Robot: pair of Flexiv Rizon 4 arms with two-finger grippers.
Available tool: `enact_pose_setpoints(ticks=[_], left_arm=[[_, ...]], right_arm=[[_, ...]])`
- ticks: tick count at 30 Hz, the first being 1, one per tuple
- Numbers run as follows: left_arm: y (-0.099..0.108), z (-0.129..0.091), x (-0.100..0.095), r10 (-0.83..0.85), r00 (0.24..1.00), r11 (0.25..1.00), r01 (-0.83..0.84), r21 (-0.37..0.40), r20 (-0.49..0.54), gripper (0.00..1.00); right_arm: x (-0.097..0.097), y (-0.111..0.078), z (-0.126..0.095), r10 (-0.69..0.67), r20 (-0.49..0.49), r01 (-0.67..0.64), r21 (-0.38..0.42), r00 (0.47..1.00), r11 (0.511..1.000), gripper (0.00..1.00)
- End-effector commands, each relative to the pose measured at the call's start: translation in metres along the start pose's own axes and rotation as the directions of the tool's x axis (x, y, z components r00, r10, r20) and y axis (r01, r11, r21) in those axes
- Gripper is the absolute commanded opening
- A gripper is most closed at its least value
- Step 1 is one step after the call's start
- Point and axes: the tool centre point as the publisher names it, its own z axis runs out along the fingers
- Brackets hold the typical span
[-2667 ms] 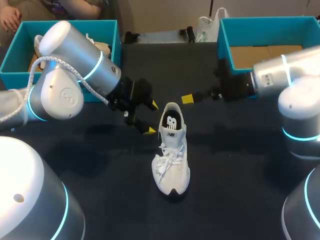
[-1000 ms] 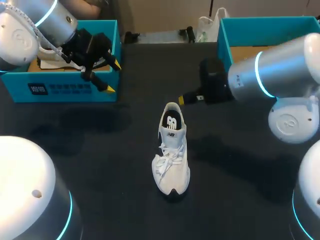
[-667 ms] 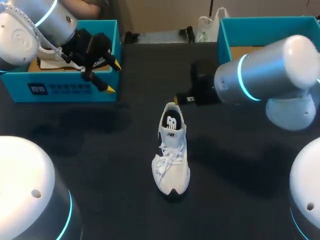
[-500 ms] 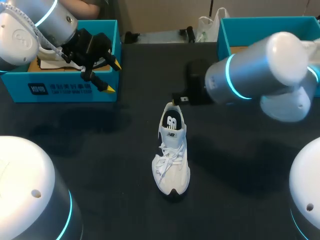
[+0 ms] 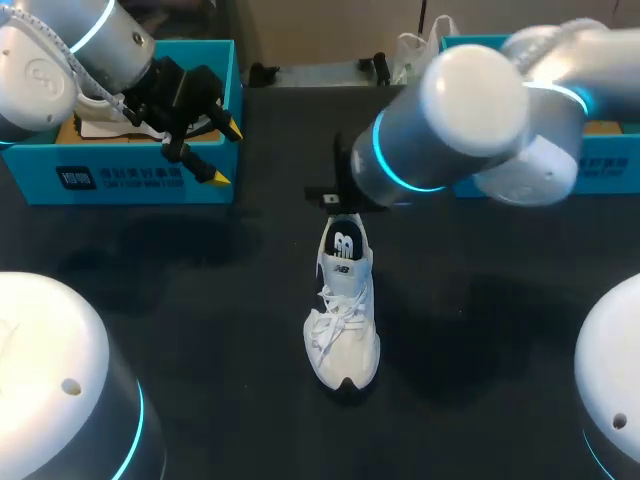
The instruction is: Take the shoe out of the shoebox, open the shoe tongue, remove and reinsert the insole, then place the shoe into the shoebox
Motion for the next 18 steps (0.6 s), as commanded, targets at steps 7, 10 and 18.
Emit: enact_pose_setpoints(ticks=[7,10,18], left_arm=[[0.0,0.0,0.0,0.0,1.0,1.0,0.0,-0.004,0.0,1.0],[0.0,0.0,0.0,0.0,1.0,1.0,0.0,-0.004,0.0,1.0],[0.0,0.0,0.0,0.0,1.0,1.0,0.0,-0.004,0.0,1.0]], right_arm=[[0.005,-0.001,0.0,0.002,0.217,0.0,-0.005,0.976,1.0,0.0],[0.005,-0.001,0.0,0.002,0.217,0.0,-0.005,0.976,1.0,0.0],[-0.005,-0.011,0.013,0.097,0.165,-0.109,0.066,0.982,0.992,0.0]])
